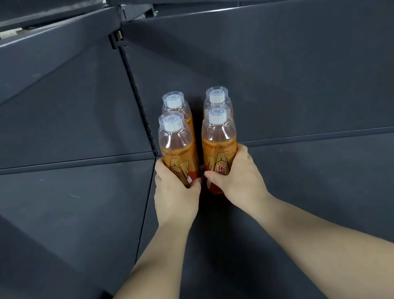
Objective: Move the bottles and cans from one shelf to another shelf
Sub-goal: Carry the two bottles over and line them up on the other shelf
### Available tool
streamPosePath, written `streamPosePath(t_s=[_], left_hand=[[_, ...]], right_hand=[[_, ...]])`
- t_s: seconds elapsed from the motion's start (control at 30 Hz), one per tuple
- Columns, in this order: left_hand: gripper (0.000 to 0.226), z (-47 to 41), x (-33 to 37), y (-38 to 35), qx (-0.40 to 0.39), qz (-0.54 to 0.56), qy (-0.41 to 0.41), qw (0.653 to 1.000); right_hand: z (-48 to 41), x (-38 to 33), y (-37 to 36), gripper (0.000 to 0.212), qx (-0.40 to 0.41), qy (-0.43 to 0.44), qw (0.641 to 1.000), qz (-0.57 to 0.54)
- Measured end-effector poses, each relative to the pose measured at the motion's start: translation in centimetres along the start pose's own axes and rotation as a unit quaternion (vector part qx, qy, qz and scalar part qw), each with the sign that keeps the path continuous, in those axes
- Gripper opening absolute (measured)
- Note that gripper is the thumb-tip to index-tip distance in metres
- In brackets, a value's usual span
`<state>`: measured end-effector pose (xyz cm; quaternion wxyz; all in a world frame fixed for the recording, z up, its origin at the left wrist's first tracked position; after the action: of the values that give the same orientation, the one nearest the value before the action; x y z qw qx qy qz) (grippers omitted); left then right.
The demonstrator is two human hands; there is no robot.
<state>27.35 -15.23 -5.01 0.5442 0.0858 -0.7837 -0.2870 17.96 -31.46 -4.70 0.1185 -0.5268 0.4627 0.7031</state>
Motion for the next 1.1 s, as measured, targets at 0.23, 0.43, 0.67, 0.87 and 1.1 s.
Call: streamPosePath(t_s=[0.23, 0.43, 0.67, 0.87, 1.1], left_hand=[[0.087, -1.2, 0.7, -0.6, 0.016, -0.040, 0.013, 0.999], [0.091, -1.8, 0.7, -1.1, 0.016, -0.049, 0.013, 0.999], [0.090, -1.9, 0.9, -1.2, 0.006, -0.059, 0.001, 0.998], [0.081, -1.5, 1.0, -1.1, -0.005, -0.007, -0.012, 1.000], [0.072, -1.8, 0.9, -1.3, -0.004, 0.007, -0.011, 1.000]], right_hand=[[-0.3, -0.1, 0.1, 0.083, 0.006, -0.002, 1.000, -0.015], [-1.3, -0.1, 0.0, 0.082, 0.007, -0.006, 1.000, -0.026], [-1.6, 0.2, -0.2, 0.083, 0.001, -0.005, 1.000, -0.025], [-1.5, 0.4, -0.3, 0.083, 0.000, -0.008, 1.000, -0.024], [-1.6, 0.4, -0.4, 0.080, 0.000, -0.011, 1.000, -0.023]])
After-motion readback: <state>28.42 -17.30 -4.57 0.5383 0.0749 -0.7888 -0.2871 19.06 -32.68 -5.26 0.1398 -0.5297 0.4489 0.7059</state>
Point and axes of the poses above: each hand's wrist, its own z-axis away from the middle knuckle, its own y-axis out of the back of the hand, x = y × z, the point moved 9 cm from there along -z, towards the middle knuckle, and after that the axes turned 8 degrees about -y, right-handed, at the moved point
